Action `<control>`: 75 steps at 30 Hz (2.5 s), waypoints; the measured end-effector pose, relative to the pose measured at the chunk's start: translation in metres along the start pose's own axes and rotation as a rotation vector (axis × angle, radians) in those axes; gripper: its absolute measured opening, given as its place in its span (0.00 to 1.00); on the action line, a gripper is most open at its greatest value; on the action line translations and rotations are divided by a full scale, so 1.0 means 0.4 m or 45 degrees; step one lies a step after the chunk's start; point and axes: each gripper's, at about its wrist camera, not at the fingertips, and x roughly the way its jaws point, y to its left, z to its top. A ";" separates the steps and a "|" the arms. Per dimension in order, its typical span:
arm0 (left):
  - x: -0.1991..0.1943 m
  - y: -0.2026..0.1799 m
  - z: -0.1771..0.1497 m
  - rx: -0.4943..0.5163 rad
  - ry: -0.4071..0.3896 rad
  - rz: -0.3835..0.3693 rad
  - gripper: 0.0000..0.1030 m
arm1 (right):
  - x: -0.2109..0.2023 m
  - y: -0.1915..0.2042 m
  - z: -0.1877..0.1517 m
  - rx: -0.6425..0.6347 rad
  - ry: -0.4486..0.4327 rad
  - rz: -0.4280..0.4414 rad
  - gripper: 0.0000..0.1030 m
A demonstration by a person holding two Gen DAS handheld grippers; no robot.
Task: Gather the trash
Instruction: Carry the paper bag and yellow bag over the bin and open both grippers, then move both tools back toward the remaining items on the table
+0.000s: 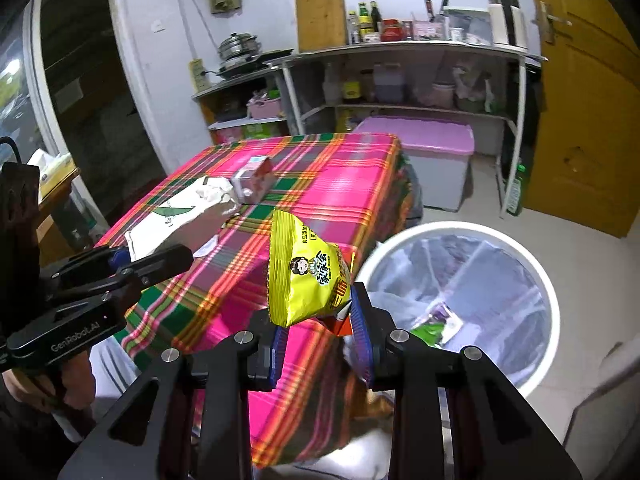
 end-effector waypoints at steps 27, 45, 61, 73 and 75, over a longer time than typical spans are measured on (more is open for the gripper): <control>0.236 -0.189 0.009 0.139 0.204 -0.236 0.28 | 0.046 -0.249 -0.091 0.245 0.135 -0.152 0.30; 0.373 -0.244 -0.006 0.151 0.359 -0.305 0.36 | 0.077 -0.313 -0.117 0.289 0.187 -0.178 0.45; 0.291 -0.224 0.014 0.117 0.263 -0.323 0.37 | 0.001 -0.225 -0.069 0.198 0.078 -0.191 0.45; 0.183 -0.169 0.023 0.074 0.159 -0.287 0.37 | -0.044 -0.124 -0.041 0.093 0.007 -0.178 0.45; 0.168 -0.158 0.024 0.063 0.148 -0.277 0.37 | -0.047 -0.107 -0.038 0.076 -0.001 -0.174 0.45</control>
